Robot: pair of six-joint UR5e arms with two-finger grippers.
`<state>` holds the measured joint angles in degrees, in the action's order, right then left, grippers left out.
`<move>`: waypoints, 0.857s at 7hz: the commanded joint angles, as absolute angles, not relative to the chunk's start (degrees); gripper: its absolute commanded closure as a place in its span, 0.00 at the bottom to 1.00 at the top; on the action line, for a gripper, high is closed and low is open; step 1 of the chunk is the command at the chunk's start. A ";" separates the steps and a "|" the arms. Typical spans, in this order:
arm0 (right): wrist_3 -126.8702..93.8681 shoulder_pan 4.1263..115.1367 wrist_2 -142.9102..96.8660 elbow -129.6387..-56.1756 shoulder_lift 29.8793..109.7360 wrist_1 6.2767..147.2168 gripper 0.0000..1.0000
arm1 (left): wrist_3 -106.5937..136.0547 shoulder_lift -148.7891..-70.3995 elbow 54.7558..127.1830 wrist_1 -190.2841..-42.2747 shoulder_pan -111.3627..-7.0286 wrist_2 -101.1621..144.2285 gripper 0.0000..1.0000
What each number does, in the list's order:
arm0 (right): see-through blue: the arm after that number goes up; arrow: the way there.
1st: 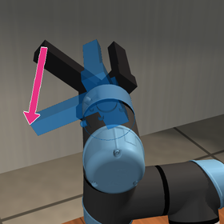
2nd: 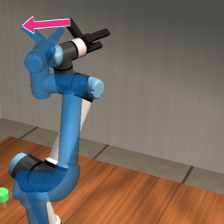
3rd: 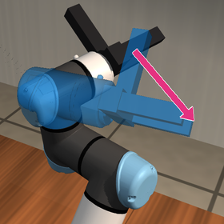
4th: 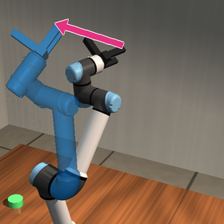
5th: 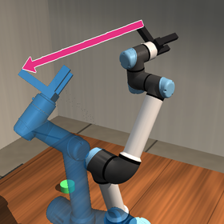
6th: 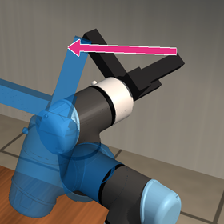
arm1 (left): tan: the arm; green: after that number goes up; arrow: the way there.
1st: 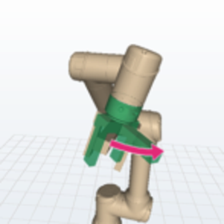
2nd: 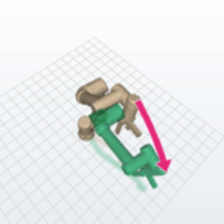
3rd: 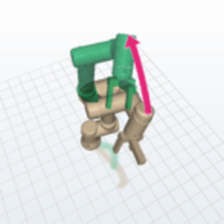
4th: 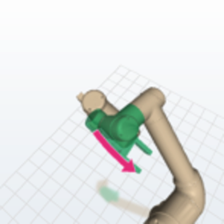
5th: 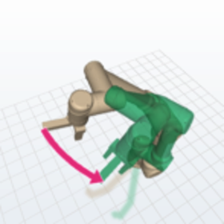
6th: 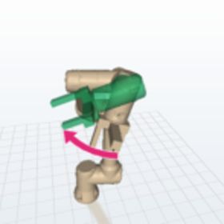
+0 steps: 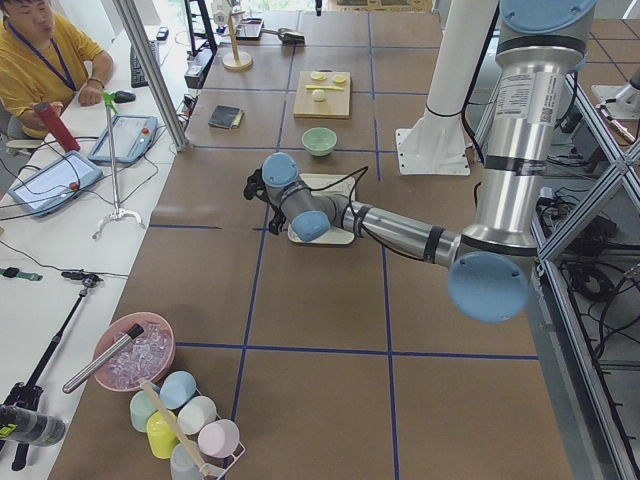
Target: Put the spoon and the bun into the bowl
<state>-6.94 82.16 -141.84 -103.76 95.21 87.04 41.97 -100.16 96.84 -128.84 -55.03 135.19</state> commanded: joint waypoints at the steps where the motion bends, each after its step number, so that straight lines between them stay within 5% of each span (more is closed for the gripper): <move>1: -7.03 81.30 -142.21 -103.97 95.01 86.75 0.00 | 54.57 -110.08 96.50 -122.41 -41.09 124.94 0.01; 6: -7.03 81.30 -142.21 -103.54 95.01 86.84 0.00 | 53.35 -113.46 94.22 -113.50 -35.16 112.08 0.08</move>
<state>-7.07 81.30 -142.16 -103.64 94.94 86.82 53.54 -113.25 94.15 -116.47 -35.06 114.00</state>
